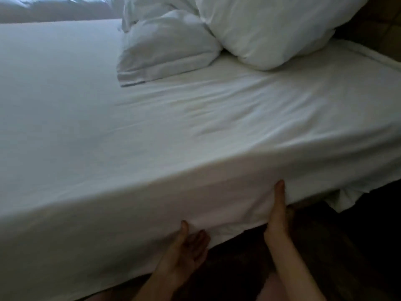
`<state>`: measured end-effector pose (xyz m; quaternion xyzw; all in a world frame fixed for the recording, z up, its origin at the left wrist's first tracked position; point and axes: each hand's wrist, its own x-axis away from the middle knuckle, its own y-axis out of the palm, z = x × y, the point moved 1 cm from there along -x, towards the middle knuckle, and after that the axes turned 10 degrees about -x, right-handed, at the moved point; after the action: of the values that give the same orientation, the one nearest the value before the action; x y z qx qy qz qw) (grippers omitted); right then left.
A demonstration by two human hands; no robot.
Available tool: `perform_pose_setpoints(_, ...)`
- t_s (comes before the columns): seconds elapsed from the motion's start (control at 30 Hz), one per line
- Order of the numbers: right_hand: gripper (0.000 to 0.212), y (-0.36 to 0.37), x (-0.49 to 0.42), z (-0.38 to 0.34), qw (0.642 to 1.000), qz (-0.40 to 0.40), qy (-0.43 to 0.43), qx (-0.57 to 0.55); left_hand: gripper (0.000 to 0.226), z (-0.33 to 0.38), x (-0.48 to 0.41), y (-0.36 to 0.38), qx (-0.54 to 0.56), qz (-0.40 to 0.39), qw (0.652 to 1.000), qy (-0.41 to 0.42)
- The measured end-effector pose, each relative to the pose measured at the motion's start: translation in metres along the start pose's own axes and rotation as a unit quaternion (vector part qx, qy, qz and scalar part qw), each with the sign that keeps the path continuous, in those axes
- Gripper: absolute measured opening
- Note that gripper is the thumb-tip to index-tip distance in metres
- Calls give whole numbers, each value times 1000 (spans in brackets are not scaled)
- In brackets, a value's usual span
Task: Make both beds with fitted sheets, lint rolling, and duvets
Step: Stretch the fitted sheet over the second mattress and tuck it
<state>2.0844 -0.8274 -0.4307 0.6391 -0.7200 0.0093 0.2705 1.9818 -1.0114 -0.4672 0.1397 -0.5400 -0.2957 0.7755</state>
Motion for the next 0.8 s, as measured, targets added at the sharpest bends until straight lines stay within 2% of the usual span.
perform_pose_setpoints(0.07,59,-7,-8,16,999,1,-53,-5,48,-11,-20,-4,-4,-6,999,34)
perform_pose_setpoints(0.13,46,-14,-14,22,996,-18,-81,34,34,-15,-24,-2,15,-31,997,68)
perform_pose_setpoints(0.2,43,-21,-15,22,992,-20,-80,99,13,-17,-22,0,33,-12,997,68)
perform_pose_setpoints(0.23,44,-25,-16,22,988,-19,-83,131,10,-17,-20,-1,32,1,998,57)
perform_pose_setpoints(0.33,45,-31,-18,21,979,-32,-102,176,18,-16,-20,-5,10,18,1000,22)
perform_pose_setpoints(0.5,41,-31,-7,24,988,-41,-77,126,22,-29,-24,-18,-84,45,995,-13)
perform_pose_setpoints(0.6,41,-34,-4,22,991,-45,-53,116,16,-36,-21,-23,-127,64,989,-37)
perform_pose_setpoints(0.73,40,-41,-8,15,992,-64,0,110,34,-38,-18,-12,-136,39,988,-54)
perform_pose_setpoints(0.8,33,-44,-9,13,990,-74,14,115,37,-38,-14,-5,-156,11,986,-61)
